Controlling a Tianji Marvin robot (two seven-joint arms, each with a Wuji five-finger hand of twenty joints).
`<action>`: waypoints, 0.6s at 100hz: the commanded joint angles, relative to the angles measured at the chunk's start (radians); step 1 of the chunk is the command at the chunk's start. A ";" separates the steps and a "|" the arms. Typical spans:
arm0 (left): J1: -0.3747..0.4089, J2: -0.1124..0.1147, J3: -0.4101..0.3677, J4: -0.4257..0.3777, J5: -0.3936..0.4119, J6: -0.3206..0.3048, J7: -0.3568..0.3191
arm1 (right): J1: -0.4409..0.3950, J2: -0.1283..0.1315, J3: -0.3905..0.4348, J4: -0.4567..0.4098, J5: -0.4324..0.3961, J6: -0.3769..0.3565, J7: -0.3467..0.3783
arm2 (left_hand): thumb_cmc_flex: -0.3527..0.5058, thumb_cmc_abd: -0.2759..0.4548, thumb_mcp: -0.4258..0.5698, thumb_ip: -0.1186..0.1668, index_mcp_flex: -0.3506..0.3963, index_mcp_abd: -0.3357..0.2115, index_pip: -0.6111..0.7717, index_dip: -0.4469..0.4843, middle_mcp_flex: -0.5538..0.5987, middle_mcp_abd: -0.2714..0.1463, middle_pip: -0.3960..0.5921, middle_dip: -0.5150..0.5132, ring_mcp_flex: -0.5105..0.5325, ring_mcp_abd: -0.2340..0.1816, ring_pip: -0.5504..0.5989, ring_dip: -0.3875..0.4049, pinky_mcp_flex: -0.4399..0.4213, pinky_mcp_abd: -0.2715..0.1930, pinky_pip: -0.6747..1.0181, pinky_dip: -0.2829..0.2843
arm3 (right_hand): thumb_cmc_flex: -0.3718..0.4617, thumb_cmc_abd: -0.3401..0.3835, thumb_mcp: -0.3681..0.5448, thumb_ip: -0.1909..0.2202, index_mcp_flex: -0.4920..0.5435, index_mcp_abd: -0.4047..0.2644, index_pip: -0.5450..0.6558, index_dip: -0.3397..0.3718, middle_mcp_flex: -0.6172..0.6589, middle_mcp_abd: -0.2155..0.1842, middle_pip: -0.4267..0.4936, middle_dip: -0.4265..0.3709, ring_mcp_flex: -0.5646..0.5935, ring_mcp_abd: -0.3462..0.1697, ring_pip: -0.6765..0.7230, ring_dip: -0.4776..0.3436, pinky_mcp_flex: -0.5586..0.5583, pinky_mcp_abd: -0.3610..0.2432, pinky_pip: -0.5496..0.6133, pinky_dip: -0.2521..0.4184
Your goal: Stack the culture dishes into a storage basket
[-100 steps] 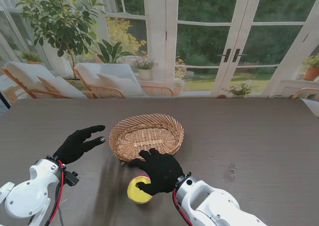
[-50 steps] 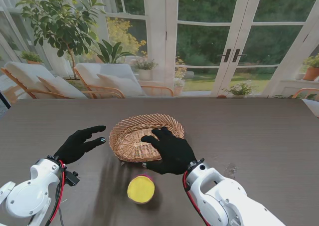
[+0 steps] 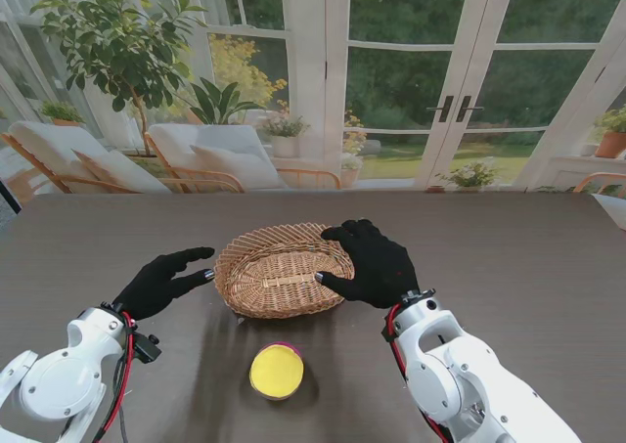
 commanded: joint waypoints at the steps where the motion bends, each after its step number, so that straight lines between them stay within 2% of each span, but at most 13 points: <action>1: -0.002 0.000 0.004 0.002 0.001 0.006 -0.023 | -0.011 -0.003 0.012 0.007 0.006 -0.018 -0.005 | 0.017 0.049 -0.024 0.024 0.016 0.000 -0.004 -0.001 0.010 0.008 -0.003 0.011 0.011 0.008 -0.008 0.013 -0.003 0.008 -0.027 0.013 | 0.030 -0.045 0.039 0.015 0.036 -0.005 0.027 0.012 0.038 0.005 0.012 0.015 0.037 0.012 0.016 0.014 -0.499 0.019 0.102 0.060; 10: -0.007 0.001 0.009 0.005 0.000 0.007 -0.027 | -0.020 -0.004 0.025 0.009 0.013 -0.045 -0.018 | 0.017 0.049 -0.024 0.024 0.016 0.001 -0.004 -0.001 0.010 0.008 -0.003 0.011 0.012 0.006 -0.008 0.013 -0.003 0.008 -0.027 0.013 | 0.057 -0.097 0.073 0.015 0.084 -0.032 0.058 0.032 0.128 -0.028 0.048 0.032 0.123 0.028 0.109 0.065 -0.463 0.038 0.213 0.121; 16: -0.010 0.001 0.011 0.007 0.000 0.008 -0.030 | -0.026 -0.003 0.033 0.007 0.019 -0.063 -0.020 | 0.017 0.049 -0.024 0.024 0.018 -0.001 -0.004 -0.001 0.009 0.007 -0.003 0.011 0.012 0.008 -0.008 0.013 -0.003 0.008 -0.026 0.013 | 0.065 -0.117 0.082 0.013 0.101 -0.039 0.061 0.036 0.155 -0.033 0.052 0.035 0.141 0.029 0.144 0.087 -0.454 0.039 0.256 0.139; 60: -0.022 0.005 0.024 0.017 0.000 0.003 -0.046 | -0.040 0.000 0.052 0.009 0.042 -0.134 -0.002 | 0.017 0.050 -0.024 0.024 0.019 -0.002 -0.003 0.000 0.009 0.005 -0.003 0.012 0.012 0.007 -0.007 0.013 -0.002 0.007 -0.026 0.013 | 0.100 -0.200 0.100 0.009 0.160 -0.076 0.080 0.064 0.199 -0.042 0.078 0.049 0.189 0.035 0.196 0.131 -0.436 0.050 0.403 0.178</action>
